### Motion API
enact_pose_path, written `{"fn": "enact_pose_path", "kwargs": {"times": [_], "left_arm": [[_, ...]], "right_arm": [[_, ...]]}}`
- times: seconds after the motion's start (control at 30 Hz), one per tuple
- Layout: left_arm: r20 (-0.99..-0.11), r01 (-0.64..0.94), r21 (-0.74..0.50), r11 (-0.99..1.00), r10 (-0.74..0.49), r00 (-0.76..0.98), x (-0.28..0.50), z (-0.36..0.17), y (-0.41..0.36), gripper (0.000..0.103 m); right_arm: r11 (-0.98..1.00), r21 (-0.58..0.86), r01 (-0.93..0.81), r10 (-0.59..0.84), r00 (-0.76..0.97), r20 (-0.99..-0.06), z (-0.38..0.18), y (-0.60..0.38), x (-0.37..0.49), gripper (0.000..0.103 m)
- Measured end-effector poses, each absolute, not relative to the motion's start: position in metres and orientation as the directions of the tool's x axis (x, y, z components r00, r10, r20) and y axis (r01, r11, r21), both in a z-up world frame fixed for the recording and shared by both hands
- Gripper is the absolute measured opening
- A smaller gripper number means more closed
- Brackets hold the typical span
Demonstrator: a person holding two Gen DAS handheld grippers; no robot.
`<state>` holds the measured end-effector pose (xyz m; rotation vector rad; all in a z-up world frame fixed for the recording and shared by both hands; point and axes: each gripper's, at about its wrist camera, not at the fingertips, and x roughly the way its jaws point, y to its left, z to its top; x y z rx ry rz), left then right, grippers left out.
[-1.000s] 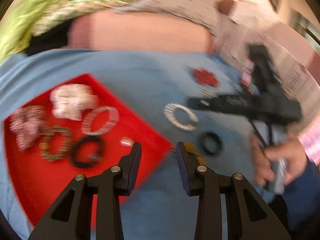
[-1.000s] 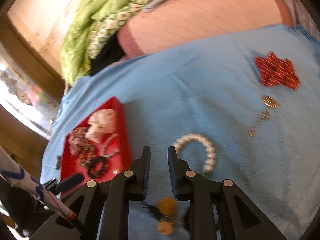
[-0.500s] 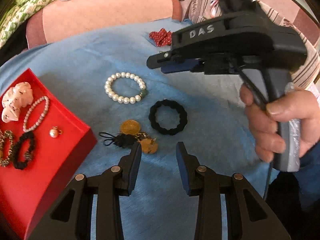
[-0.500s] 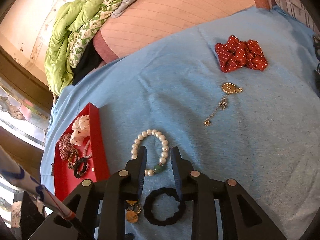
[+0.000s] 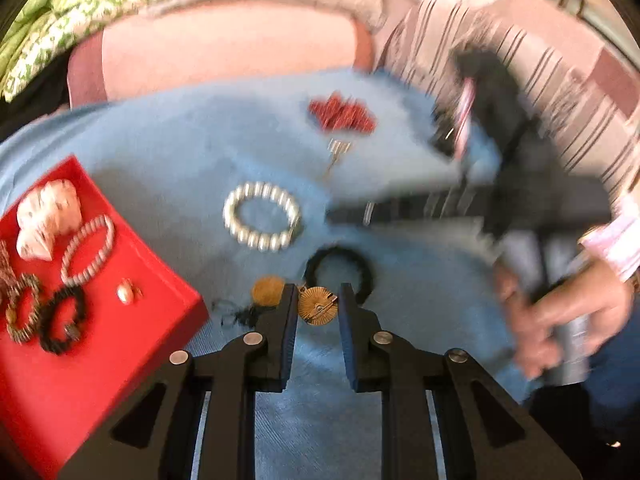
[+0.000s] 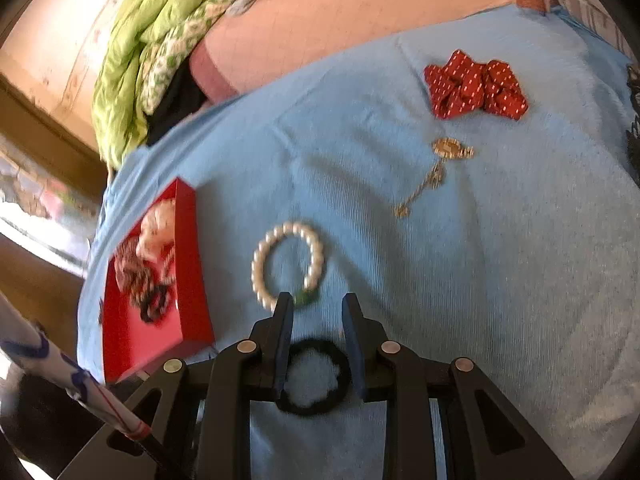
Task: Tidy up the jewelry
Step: 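Grasp a gold coin pendant with the left tool while the right tool grasps another black hair tie, then carry the gold coin pendant and black hair tie into the tray with both tools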
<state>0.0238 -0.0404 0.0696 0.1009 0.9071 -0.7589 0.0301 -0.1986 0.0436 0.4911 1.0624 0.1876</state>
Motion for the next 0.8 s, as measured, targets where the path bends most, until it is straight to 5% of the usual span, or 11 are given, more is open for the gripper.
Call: {"fn": "enact_pose_path", "kwargs": {"times": [0.23, 0.3, 0.33, 0.63, 0.8], "left_arm": [[-0.640, 0.601, -0.240, 0.762, -0.590, 0.493, 0.033, 0.105, -0.005, 0.019], [-0.637, 0.580, -0.242, 0.778, -0.578, 0.510, 0.036, 0.106, 0.004, 0.019], [-0.638, 0.569, -0.241, 0.786, -0.570, 0.518, 0.039, 0.106, 0.007, 0.019], [-0.620, 0.539, -0.206, 0.817, -0.535, 0.574, 0.033, 0.113, 0.023, 0.019], [-0.629, 0.518, -0.184, 0.835, -0.505, 0.591, 0.034, 0.112, 0.032, 0.019]], "right_arm": [[0.951, 0.305, -0.056, 0.301, 0.399, -0.866, 0.030, -0.168, 0.019, 0.025], [0.978, 0.191, -0.085, 0.209, 0.419, -0.884, 0.032, -0.157, 0.017, 0.008], [0.978, 0.189, -0.083, 0.206, 0.431, -0.878, 0.035, -0.156, 0.016, 0.008], [0.935, 0.342, -0.092, 0.298, 0.723, -0.623, 0.110, -0.174, 0.003, 0.008], [0.937, 0.334, -0.097, 0.291, 0.747, -0.598, 0.118, -0.161, 0.007, 0.008]]}}
